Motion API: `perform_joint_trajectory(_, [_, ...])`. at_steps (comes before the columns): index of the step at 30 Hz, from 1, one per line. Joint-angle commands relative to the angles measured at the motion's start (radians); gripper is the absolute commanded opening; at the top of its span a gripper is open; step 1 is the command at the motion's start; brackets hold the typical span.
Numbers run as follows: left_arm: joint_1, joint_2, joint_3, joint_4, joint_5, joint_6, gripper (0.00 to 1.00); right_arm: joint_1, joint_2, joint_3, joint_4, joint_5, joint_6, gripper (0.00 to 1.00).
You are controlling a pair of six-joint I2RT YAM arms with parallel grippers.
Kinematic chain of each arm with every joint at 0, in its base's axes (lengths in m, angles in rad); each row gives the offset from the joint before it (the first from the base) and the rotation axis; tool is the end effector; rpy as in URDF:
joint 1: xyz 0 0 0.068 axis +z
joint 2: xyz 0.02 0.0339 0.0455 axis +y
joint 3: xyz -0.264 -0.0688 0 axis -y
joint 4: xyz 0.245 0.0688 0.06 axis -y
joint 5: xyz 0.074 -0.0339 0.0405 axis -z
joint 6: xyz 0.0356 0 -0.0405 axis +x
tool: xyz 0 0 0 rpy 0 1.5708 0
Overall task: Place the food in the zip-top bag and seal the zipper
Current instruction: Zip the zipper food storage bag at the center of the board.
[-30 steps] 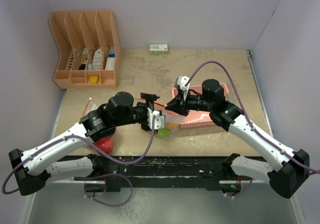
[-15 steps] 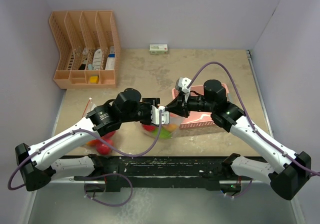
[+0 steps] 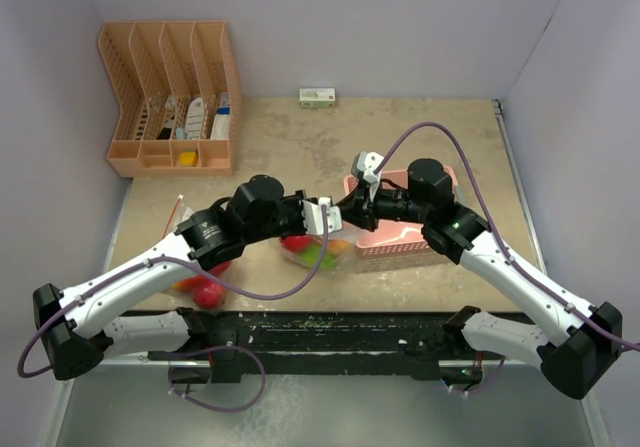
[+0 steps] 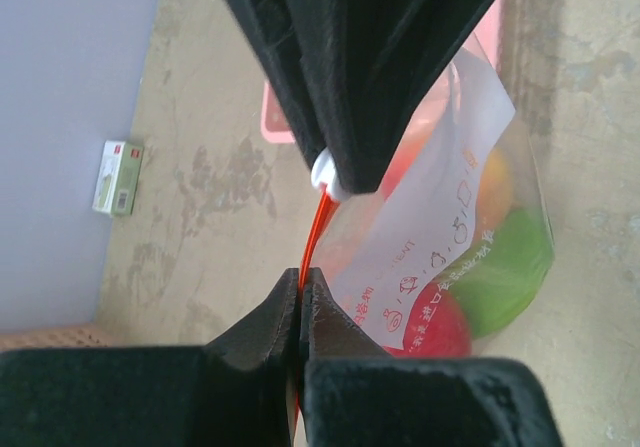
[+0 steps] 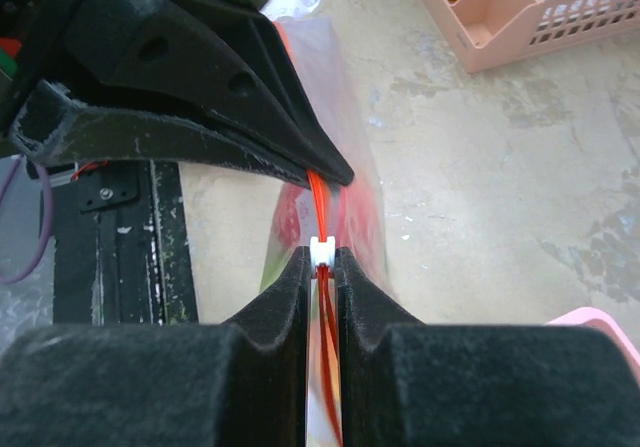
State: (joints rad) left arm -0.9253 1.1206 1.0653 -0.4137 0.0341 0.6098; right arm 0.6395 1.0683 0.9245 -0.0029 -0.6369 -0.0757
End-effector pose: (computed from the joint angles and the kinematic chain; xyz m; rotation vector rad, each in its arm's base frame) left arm 0.1499 -0.2011 0.3480 1.4370 1.4584 -0.2321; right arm 0.1843 0.1635 0.3541 -1.0582 1.4368 0.9555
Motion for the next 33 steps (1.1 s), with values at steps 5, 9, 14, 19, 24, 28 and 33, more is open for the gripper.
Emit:
perform_joint_trajectory(5, [0.009,-0.124,-0.023,-0.014,-0.331,-0.022,0.0,-0.003,0.006,-0.001,0.018,0.178,0.033,0.0])
perform_joint_trajectory(9, [0.009,-0.135,-0.033,-0.024,-0.43,-0.018,0.0,-0.002,0.009,-0.004,0.015,0.224,0.044,0.0])
perform_joint_trajectory(14, [0.008,-0.139,-0.044,-0.036,-0.439,-0.026,0.0,-0.001,0.009,-0.004,0.012,0.338,0.075,0.0])
perform_joint_trajectory(19, [0.009,-0.133,-0.052,-0.046,-0.466,-0.034,0.0,-0.002,0.019,0.0,0.001,0.464,0.104,0.0])
perform_joint_trajectory(24, [0.008,-0.127,-0.056,-0.03,-0.47,-0.051,0.0,-0.002,0.023,0.008,-0.003,0.539,0.133,0.28])
perform_joint_trajectory(28, [0.009,-0.096,-0.048,0.005,-0.474,-0.086,0.0,-0.002,0.02,0.024,0.008,0.522,0.172,0.83])
perform_joint_trajectory(33, [0.01,-0.044,-0.036,0.109,-0.587,-0.169,0.01,-0.003,0.037,0.046,-0.001,0.62,0.247,1.0])
